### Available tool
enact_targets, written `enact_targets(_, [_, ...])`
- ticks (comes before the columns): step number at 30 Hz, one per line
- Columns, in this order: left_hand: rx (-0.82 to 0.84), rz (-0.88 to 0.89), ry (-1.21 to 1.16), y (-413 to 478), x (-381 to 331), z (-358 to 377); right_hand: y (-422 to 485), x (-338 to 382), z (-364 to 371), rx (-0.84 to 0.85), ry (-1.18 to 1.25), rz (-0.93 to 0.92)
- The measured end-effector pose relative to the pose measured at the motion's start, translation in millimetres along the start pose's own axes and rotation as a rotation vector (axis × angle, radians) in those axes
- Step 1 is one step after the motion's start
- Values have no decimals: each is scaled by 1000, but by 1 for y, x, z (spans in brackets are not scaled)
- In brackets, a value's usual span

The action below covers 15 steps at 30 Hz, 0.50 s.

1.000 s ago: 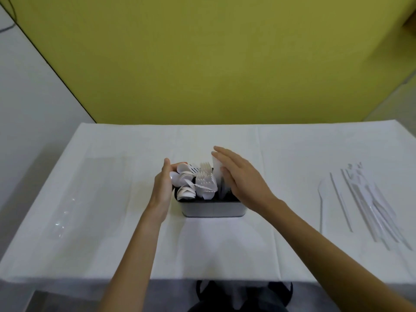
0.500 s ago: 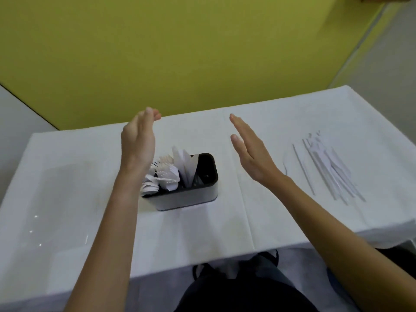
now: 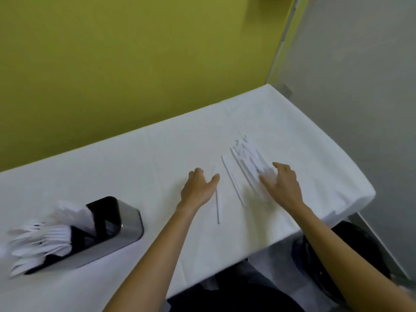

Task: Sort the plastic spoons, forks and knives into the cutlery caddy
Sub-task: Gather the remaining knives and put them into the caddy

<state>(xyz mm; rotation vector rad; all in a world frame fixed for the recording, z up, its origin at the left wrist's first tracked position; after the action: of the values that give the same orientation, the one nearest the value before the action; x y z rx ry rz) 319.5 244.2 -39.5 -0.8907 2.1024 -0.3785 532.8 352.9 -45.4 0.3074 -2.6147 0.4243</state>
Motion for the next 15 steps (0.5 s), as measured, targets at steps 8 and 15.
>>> enact_targets(8, [-244,12,264,22,-44,73,43,-13,5,124,-5,-22])
enact_targets(15, [-365,135,497,32,-42,69,67,-20,-2,295,-106,-62])
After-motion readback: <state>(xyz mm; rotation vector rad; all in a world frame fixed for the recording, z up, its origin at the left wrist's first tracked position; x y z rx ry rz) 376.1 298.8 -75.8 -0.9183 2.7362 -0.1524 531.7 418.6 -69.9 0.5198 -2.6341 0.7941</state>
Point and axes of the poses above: each hand's wrist, its own y-axis towards the middle knuckle, its own z-axis out of the palm, x = y × z, the point moved 4 cm from there along y, towards the middle knuckle, and after that the axes turned 1 degree about x, right-handed, at the moved point
